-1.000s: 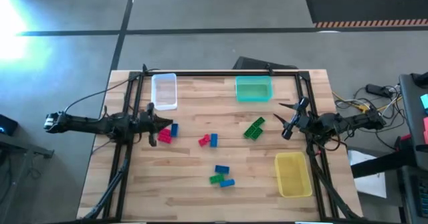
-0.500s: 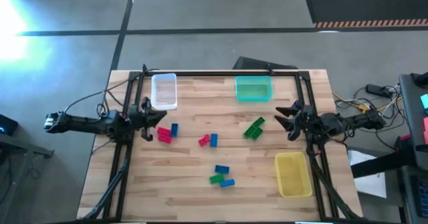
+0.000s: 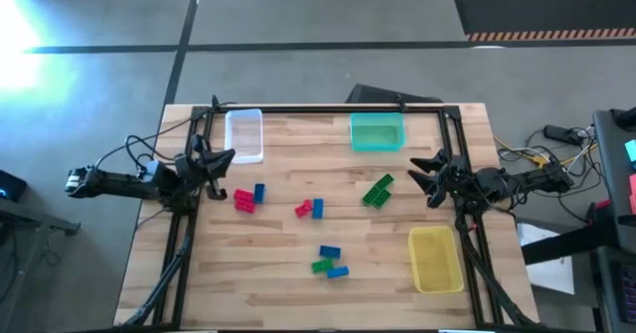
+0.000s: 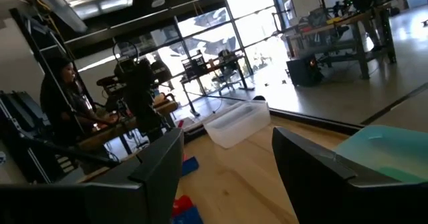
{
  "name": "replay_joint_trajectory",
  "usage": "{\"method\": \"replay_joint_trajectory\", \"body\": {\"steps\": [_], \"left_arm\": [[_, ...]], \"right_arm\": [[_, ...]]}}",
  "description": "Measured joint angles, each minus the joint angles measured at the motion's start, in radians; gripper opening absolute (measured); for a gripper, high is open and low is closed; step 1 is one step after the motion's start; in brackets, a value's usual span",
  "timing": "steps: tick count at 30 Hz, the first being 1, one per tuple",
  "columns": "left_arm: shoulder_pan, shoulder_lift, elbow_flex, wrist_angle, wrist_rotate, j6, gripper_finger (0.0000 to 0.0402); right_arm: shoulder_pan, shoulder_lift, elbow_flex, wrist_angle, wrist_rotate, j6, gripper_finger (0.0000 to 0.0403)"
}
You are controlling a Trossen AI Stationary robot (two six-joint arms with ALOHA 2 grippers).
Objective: Sort & place blocks by color
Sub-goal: Put the green game piece into the white bin
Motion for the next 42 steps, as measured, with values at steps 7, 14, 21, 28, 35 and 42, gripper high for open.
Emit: {"method": "replay_joint_trajectory", "body": {"steps": [7, 14, 21, 28, 35, 42], "left_arm": [[0.0, 0.008, 0.004, 0.045, -0.052, 0.16, 0.0], [0.0, 0.004, 0.001, 0.128, -0.052, 0.199, 0.0], [0.0, 0.012, 0.006, 0.152, -0.05, 0.199, 0.0], [0.0, 0.011, 0.006, 0.318, -0.049, 0.233, 0.0], [0.0, 0.011, 0.004, 0.36, -0.049, 0.231, 0.0], [0.0, 0.013, 0.003, 0.36, -0.049, 0.231, 0.0]], "right_arm": [[0.0, 0.004, 0.0, 0.11, 0.07, -0.009, 0.0219], [0.0, 0.065, 0.002, 0.235, 0.062, -0.125, 0.0219], [0.0, 0.204, 0.125, 0.209, 0.076, -0.248, 0.0219], [0.0, 0.366, 0.378, -0.17, 0.165, -0.221, 0.0219], [0.0, 0.502, 0.589, -0.524, 0.142, -0.102, 0.0219], [0.0, 0.657, 0.673, -0.787, -0.032, 0.01, 0.0219]]}}
